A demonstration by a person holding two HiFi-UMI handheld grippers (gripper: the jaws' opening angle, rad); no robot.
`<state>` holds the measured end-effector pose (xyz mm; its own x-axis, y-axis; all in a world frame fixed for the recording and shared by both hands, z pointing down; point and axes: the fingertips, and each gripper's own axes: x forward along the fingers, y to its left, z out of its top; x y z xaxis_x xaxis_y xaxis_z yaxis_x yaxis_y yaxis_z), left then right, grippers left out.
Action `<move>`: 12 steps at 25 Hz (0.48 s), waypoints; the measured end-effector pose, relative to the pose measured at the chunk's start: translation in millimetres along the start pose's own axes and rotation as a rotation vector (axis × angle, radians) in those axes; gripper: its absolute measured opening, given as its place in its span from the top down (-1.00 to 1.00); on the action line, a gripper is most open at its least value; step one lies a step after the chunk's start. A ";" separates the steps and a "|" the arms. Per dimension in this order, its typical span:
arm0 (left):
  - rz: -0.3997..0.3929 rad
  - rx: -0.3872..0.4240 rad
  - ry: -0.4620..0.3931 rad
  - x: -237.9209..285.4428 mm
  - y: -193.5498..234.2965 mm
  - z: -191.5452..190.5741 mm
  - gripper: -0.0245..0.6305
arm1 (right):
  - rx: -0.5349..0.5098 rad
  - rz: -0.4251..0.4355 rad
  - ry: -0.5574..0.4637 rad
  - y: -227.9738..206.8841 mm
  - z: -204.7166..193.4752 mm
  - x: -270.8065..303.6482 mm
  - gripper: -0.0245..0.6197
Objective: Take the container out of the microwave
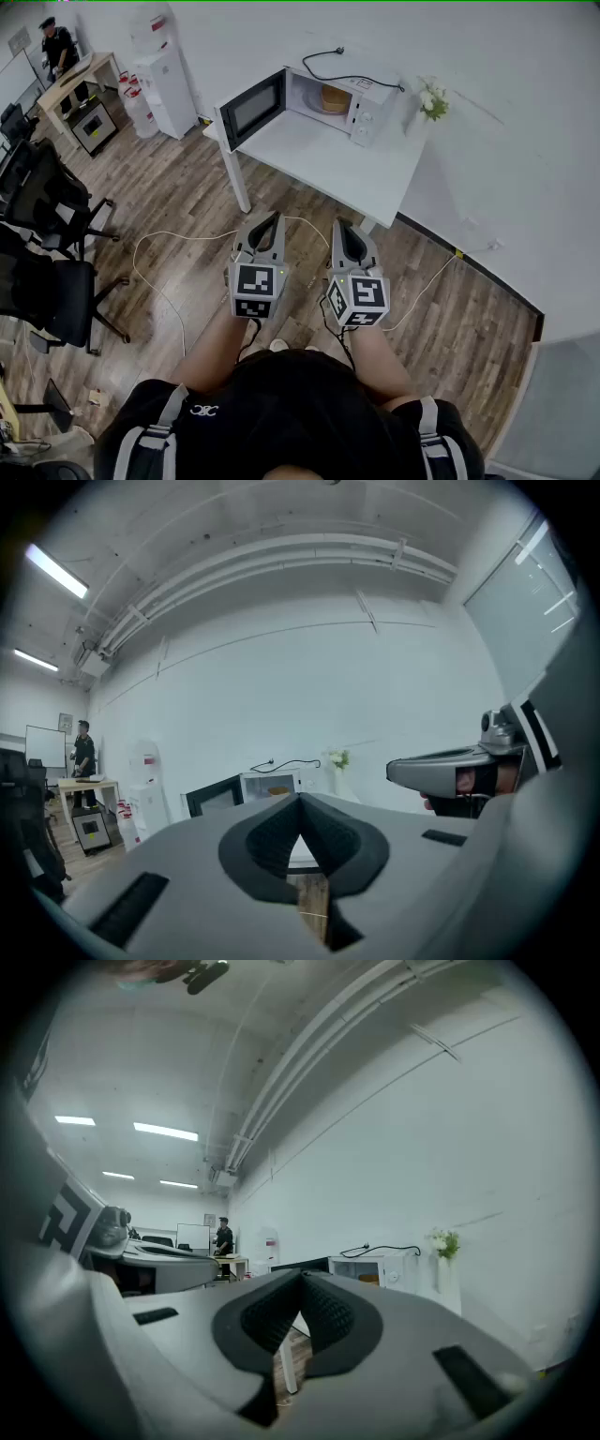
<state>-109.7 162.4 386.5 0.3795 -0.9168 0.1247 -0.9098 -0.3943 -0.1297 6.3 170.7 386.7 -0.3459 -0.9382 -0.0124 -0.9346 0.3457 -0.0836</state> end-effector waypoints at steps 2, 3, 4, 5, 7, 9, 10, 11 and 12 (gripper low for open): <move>0.005 -0.010 -0.008 -3.7 1.7 0.5 0.89 | 0.004 0.002 -0.002 1.2 1.1 -1.5 0.91; 0.008 -0.016 -0.013 -5.4 3.1 0.8 0.88 | 0.007 0.003 -0.003 2.0 1.6 -1.9 0.91; 0.013 -0.021 -0.017 -7.0 4.9 0.8 0.89 | 0.011 0.004 -0.004 3.1 1.9 -2.1 0.91; 0.017 -0.027 -0.020 -8.6 6.6 0.3 0.88 | 0.015 0.005 -0.004 4.4 1.8 -2.4 0.91; 0.021 -0.039 -0.023 -10.6 8.2 -0.7 0.89 | 0.018 0.008 -0.001 6.5 1.1 -3.1 0.91; 0.020 -0.045 -0.029 -10.7 9.7 -0.6 0.88 | 0.014 0.009 0.002 9.2 0.7 -2.3 0.91; 0.020 -0.047 -0.031 -11.0 11.3 -1.0 0.88 | 0.011 0.009 0.001 11.4 0.4 -1.4 0.91; 0.022 -0.047 -0.032 -11.4 13.7 -1.9 0.88 | 0.008 0.009 -0.001 13.8 0.1 0.0 0.91; 0.027 -0.047 -0.035 -11.5 17.0 -2.9 0.88 | 0.005 0.010 -0.004 16.2 -0.4 2.1 0.91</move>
<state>-130.0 166.5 385.8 0.3599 -0.9289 0.0875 -0.9262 -0.3670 -0.0863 -9.6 174.3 385.7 -0.3548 -0.9348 -0.0167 -0.9308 0.3548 -0.0884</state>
